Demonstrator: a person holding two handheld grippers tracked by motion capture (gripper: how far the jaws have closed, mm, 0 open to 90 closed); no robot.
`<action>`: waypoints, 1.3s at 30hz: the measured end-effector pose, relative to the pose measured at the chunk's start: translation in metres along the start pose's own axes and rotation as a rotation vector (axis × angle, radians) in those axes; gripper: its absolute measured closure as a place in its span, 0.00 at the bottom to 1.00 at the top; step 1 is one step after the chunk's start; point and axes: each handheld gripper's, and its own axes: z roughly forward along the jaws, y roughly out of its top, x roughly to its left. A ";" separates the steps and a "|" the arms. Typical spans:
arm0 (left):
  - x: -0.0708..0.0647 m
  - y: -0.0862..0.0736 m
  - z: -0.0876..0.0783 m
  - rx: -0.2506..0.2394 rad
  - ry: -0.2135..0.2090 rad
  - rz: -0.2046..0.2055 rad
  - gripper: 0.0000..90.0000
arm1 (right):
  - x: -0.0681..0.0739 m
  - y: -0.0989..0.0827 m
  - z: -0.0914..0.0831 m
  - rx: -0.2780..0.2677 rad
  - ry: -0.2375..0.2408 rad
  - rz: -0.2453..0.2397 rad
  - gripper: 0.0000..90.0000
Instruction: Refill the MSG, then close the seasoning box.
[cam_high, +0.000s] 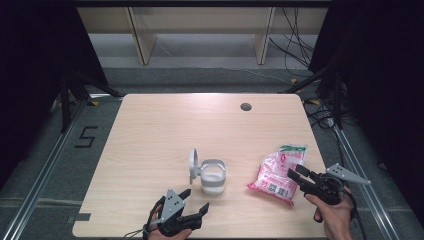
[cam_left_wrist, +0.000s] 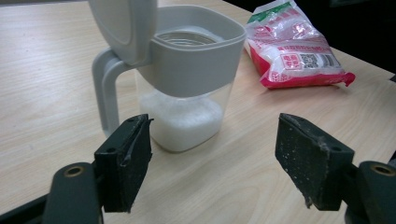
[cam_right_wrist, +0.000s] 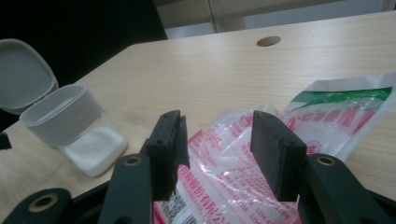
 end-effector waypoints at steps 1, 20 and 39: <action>0.001 0.001 -0.002 0.014 0.012 0.008 0.30 | 0.003 0.000 -0.002 0.024 -0.010 -0.018 0.59; 0.016 0.005 -0.008 0.022 0.083 -0.034 0.30 | 0.026 -0.012 -0.004 0.077 0.041 -0.105 0.54; 0.030 0.008 -0.003 0.004 0.090 -0.050 0.35 | 0.037 -0.020 -0.006 0.095 0.060 -0.140 0.52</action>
